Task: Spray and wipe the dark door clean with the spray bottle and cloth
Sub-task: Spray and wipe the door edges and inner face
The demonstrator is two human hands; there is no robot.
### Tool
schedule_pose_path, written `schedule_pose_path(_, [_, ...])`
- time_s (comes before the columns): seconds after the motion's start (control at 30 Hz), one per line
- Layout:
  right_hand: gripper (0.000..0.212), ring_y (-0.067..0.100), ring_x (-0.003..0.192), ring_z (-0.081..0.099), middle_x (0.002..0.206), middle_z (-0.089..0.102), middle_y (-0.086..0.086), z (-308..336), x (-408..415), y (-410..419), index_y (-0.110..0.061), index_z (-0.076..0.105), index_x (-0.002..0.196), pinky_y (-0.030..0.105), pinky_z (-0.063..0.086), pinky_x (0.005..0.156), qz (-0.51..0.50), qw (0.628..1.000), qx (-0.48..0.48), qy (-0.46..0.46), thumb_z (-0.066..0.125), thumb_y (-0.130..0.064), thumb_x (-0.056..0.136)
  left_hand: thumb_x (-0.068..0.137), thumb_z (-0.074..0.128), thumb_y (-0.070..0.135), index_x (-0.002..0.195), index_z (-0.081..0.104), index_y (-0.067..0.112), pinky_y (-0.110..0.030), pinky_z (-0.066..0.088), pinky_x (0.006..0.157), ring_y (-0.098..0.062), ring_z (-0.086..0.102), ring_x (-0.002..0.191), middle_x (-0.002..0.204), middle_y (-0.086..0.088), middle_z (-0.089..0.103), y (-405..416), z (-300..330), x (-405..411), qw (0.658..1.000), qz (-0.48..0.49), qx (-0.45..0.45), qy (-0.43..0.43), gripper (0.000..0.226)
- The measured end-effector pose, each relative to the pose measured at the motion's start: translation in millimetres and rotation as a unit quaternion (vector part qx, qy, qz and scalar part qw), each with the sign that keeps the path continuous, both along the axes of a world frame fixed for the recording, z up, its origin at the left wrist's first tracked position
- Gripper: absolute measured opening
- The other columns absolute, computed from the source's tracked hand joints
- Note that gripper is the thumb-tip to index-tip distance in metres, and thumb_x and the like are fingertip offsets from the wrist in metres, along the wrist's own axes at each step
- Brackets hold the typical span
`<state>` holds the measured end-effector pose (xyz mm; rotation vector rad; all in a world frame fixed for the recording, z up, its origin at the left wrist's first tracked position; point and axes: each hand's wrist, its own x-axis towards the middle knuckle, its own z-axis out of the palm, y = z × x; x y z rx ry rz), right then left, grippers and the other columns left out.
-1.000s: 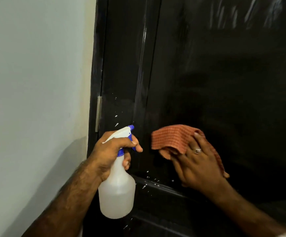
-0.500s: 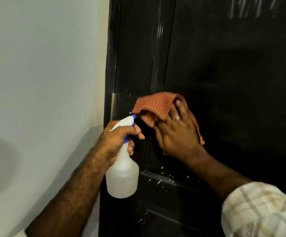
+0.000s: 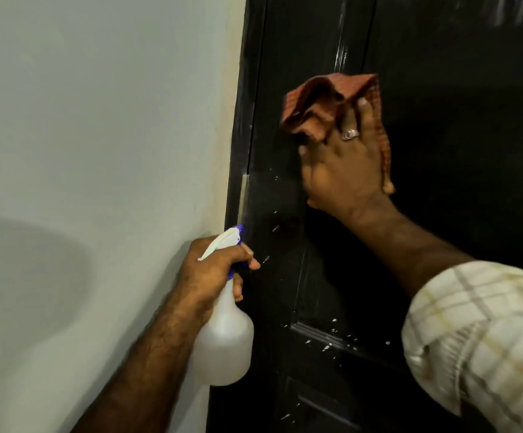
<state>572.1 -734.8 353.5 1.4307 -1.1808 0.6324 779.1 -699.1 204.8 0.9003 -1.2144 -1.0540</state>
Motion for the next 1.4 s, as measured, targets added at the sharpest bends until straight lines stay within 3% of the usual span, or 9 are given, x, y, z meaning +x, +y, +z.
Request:
schedule_pose_path(0.23, [0.052, 0.037, 0.152, 0.039, 0.157, 0.054, 0.014, -124.9, 12.8, -1.5, -0.011, 0.059, 0.15, 0.054, 0.016, 0.131, 0.073, 0.96, 0.21, 0.171, 0.043, -0.04, 0.109, 0.091, 0.068, 0.007, 0.094, 0.073, -0.002, -0.033, 0.05, 0.049, -0.029, 0.049, 0.042, 0.086, -0.025, 0.077, 3.3, 6.4, 0.5, 0.999, 0.011, -0.026, 0.022, 0.011])
schedule_pose_path(0.37, [0.041, 0.035, 0.139, 0.053, 0.14, 0.067, 0.009, -164.8, -23.9, 22.9, -0.018, 0.071, 0.133, 0.05, 0.013, 0.13, 0.074, 0.907, 0.306, 0.278, 0.054, -0.038, 0.101, 0.089, 0.073, 0.016, 0.098, 0.074, -0.001, -0.035, 0.053, 0.053, -0.031, 0.054, 0.047, 0.088, -0.024, 0.077, 8.1, 6.6, 10.7, 1.0, 0.004, -0.02, 0.007, 0.019])
schedule_pose_path(0.5, [0.059, 0.04, 0.144, 0.049, 0.148, 0.061, 0.015, -92.4, -55.9, 24.7, -0.014, 0.061, 0.146, 0.059, 0.026, 0.127, 0.068, 0.941, 0.207, 0.26, 0.058, -0.033, 0.091, 0.098, 0.067, 0.014, 0.103, 0.073, 0.001, -0.034, 0.055, 0.055, -0.026, 0.056, 0.048, 0.091, -0.018, 0.079, 8.6, 9.4, 12.8, 1.0, -0.012, -0.019, 0.014, 0.015])
schedule_pose_path(0.7, [0.062, 0.041, 0.161, 0.017, 0.174, 0.024, 0.016, -22.1, 1.7, -2.2, -0.016, 0.024, 0.169, 0.057, 0.007, 0.131, 0.012, 0.997, 0.031, 0.065, 0.031, -0.04, 0.112, 0.101, 0.066, 0.015, 0.101, 0.073, 0.003, -0.031, 0.056, 0.051, -0.023, 0.056, 0.047, 0.093, -0.017, 0.079, 5.2, -0.5, 8.4, 1.0, -0.012, 0.0, 0.001, 0.014])
schedule_pose_path(0.77, [0.064, 0.039, 0.163, 0.011, 0.175, 0.02, 0.016, -55.1, 26.0, -17.9, -0.012, 0.026, 0.168, 0.056, 0.005, 0.132, 0.035, 0.996, 0.052, 0.066, 0.034, -0.038, 0.11, 0.1, 0.066, 0.013, 0.099, 0.074, 0.002, -0.031, 0.055, 0.05, -0.026, 0.055, 0.047, 0.09, -0.016, 0.079, 6.4, -5.6, 8.8, 1.0, 0.003, -0.002, -0.006, 0.013])
schedule_pose_path(0.87, [0.063, 0.039, 0.158, 0.029, 0.164, 0.044, 0.02, -151.3, 31.1, -30.3, -0.003, 0.049, 0.156, 0.051, 0.006, 0.133, 0.082, 0.981, 0.133, 0.112, 0.057, -0.025, 0.097, 0.093, 0.065, 0.004, 0.089, 0.073, -0.001, -0.031, 0.05, 0.046, -0.034, 0.051, 0.048, 0.083, -0.017, 0.079, 6.6, -10.3, 10.8, 1.0, 0.021, -0.019, -0.002, 0.01])
schedule_pose_path(1.03, [0.06, 0.031, 0.138, 0.057, 0.145, 0.065, 0.009, -277.9, -2.2, 8.0, -0.014, 0.067, 0.141, 0.046, 0.0, 0.132, 0.031, 0.887, 0.385, 0.255, 0.056, -0.03, 0.083, 0.095, 0.069, 0.009, 0.086, 0.077, 0.007, -0.032, 0.055, 0.049, -0.03, 0.059, 0.051, 0.085, -0.013, 0.08, 3.2, -14.9, 12.3, 0.999, 0.03, -0.001, -0.032, 0.012])
schedule_pose_path(1.23, [0.049, 0.044, 0.139, 0.049, 0.144, 0.06, 0.023, -148.9, -33.1, 14.5, -0.003, 0.06, 0.142, 0.061, 0.029, 0.124, 0.059, 0.96, 0.193, 0.195, 0.056, -0.031, 0.102, 0.097, 0.065, 0.008, 0.094, 0.074, 0.001, -0.031, 0.054, 0.05, -0.027, 0.055, 0.046, 0.09, -0.016, 0.08, 0.6, -19.0, 10.4, 0.999, 0.004, 0.012, -0.046, 0.012])
schedule_pose_path(1.4, [0.061, 0.045, 0.157, 0.026, 0.167, 0.036, 0.021, -49.7, 14.8, -12.3, -0.015, 0.032, 0.165, 0.06, 0.01, 0.131, 0.009, 0.998, 0.056, 0.018, 0.031, -0.043, 0.111, 0.1, 0.066, 0.011, 0.099, 0.074, 0.002, -0.03, 0.056, 0.049, -0.024, 0.057, 0.048, 0.092, -0.015, 0.08, 0.4, -20.0, 10.0, 0.999, -0.002, 0.025, -0.037, 0.012])
